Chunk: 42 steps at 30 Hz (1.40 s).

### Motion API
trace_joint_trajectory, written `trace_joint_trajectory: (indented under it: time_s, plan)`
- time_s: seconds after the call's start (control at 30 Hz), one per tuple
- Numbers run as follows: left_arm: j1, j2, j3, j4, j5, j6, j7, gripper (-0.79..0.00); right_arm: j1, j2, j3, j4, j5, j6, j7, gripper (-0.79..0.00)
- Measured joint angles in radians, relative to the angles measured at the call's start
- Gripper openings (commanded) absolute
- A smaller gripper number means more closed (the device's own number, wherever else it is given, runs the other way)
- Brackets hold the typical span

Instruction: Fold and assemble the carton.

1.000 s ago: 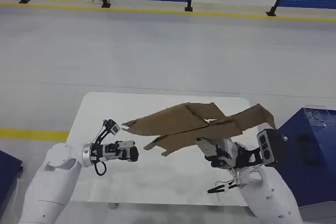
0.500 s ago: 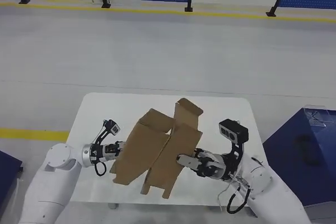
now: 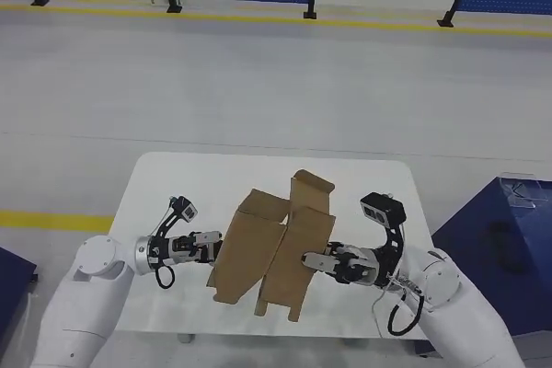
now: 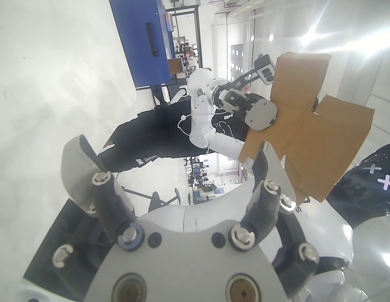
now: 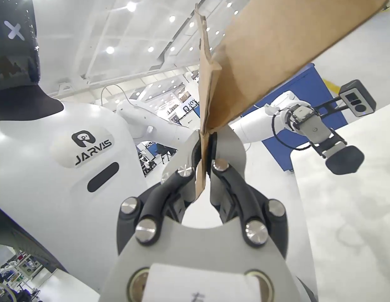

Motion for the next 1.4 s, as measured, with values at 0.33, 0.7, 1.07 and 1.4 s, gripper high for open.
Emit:
trace_joint_trajectory:
  time_s: [0.33,0.7,1.07,1.4]
  plan:
    - [0.000,0.000,0.000,0.000,0.000,0.000,0.000,0.000,-0.019,-0.004,0.009,-0.075,0.136,0.050,-0.055,-0.785]
    - [0.000,0.000,0.000,0.000,0.000,0.000,0.000,0.000,-0.080,-0.008,0.027,-0.178,1.046,0.668,0.053,-0.785]
    - [0.000,0.000,0.000,0.000,0.000,0.000,0.000,0.000,-0.248,0.008,-0.020,-0.263,1.796,1.499,-0.269,-0.785]
    - [0.000,0.000,0.000,0.000,0.000,0.000,0.000,0.000,-0.299,0.033,0.032,-0.323,2.130,1.604,-0.639,-0.785]
